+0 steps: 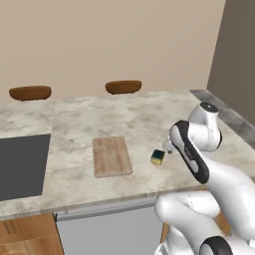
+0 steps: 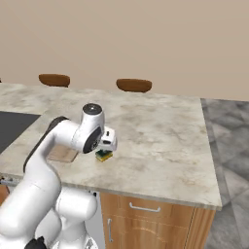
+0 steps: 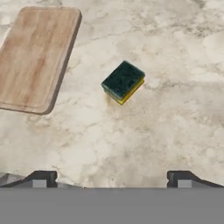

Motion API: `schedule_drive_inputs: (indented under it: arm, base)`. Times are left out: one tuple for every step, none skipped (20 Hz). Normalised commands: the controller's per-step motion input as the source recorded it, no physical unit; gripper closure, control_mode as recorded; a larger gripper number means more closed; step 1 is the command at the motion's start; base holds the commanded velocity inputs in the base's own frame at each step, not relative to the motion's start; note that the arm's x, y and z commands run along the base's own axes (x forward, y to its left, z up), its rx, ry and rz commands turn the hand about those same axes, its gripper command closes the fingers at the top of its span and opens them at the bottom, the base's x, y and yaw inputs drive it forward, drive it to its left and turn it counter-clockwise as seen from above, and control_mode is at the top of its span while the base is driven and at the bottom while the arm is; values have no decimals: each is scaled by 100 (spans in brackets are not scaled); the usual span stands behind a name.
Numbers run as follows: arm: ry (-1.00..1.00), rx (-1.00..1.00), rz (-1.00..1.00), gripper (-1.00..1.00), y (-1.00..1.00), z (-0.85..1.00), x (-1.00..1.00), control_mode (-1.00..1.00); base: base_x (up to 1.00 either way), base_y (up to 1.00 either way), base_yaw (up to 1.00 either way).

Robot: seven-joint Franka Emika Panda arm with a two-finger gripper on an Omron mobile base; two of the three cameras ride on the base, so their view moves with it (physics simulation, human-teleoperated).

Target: Pick up the sponge from the counter and clean the cutting board by briefly scrubbing or pressing down on the cutting board. Once finished, release the sponge.

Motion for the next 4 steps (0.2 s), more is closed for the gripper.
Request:
schedule_drive_inputs:
  arm:
    - [-29,-11,23,-100,0,0,-100,-100]
    - [-26,-9,21,-100,0,0,-100,-100]
    - [-21,-8,17,-100,0,0,-100,-100]
    - [-16,-6,11,-100,0,0,-100,-100]
  base:
    - [0,0,0]
    - [0,0,0]
    - [0,0,0]
    - [0,0,0]
